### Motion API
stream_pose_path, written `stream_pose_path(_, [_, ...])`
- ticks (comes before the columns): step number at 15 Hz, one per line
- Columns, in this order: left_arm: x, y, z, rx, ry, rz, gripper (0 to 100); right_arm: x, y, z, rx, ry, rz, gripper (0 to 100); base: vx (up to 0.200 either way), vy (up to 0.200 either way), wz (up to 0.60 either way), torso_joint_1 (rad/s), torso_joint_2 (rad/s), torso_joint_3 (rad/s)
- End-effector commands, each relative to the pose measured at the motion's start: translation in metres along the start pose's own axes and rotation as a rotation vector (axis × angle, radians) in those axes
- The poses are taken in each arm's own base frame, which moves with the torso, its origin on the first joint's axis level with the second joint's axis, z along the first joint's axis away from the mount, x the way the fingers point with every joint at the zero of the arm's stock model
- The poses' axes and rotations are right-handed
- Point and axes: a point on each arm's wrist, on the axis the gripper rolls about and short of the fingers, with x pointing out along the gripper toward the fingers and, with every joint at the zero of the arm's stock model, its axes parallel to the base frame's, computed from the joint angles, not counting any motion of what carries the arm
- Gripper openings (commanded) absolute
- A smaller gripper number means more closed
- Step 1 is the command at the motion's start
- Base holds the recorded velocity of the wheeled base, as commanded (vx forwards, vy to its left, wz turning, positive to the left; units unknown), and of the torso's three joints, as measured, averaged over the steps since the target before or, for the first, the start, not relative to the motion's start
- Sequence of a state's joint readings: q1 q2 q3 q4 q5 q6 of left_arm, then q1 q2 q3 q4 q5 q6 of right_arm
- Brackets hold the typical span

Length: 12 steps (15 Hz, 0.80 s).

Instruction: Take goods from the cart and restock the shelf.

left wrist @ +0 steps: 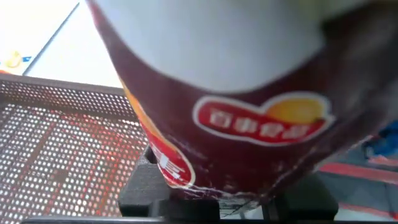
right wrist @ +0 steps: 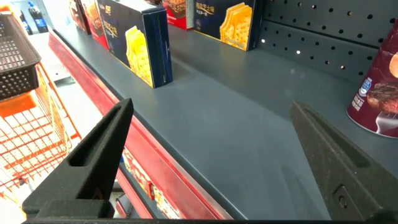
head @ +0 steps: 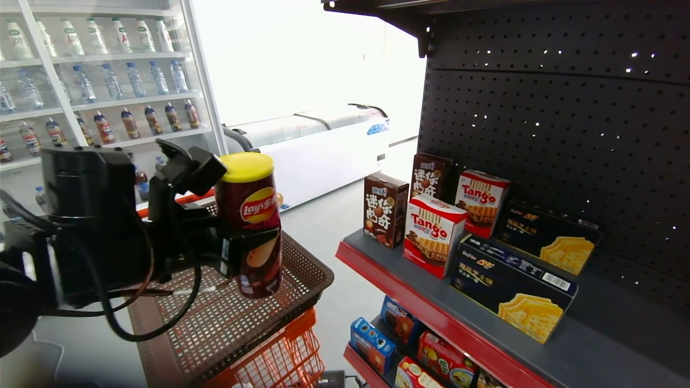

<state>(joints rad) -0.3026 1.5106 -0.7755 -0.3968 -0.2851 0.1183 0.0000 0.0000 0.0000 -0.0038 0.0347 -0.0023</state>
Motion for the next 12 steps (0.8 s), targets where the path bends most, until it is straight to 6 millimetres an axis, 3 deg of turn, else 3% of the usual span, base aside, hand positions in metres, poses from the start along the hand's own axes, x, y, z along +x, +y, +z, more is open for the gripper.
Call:
stream_pose_path(1, [-0.047,-0.011,0.011,0.014,-0.063,-0.024,0,0.0,0.0,0.0,-0.001,-0.001,0.002,100,0.0,0.0,0.0,0.0,0.0,0.0])
stream_pose_path(5, [-0.053,-0.028,0.015,0.02,-0.093,-0.1,0,0.0,0.0,0.0,-0.001,-0.001,0.001,100,0.0,0.0,0.0,0.0,0.0,0.0])
stream_pose_path(12, [-0.052,-0.052,0.001,0.008,-0.048,-0.291,0,0.0,0.0,0.0,-0.001,-0.001,0.001,100,0.0,0.0,0.0,0.0,0.0,0.0])
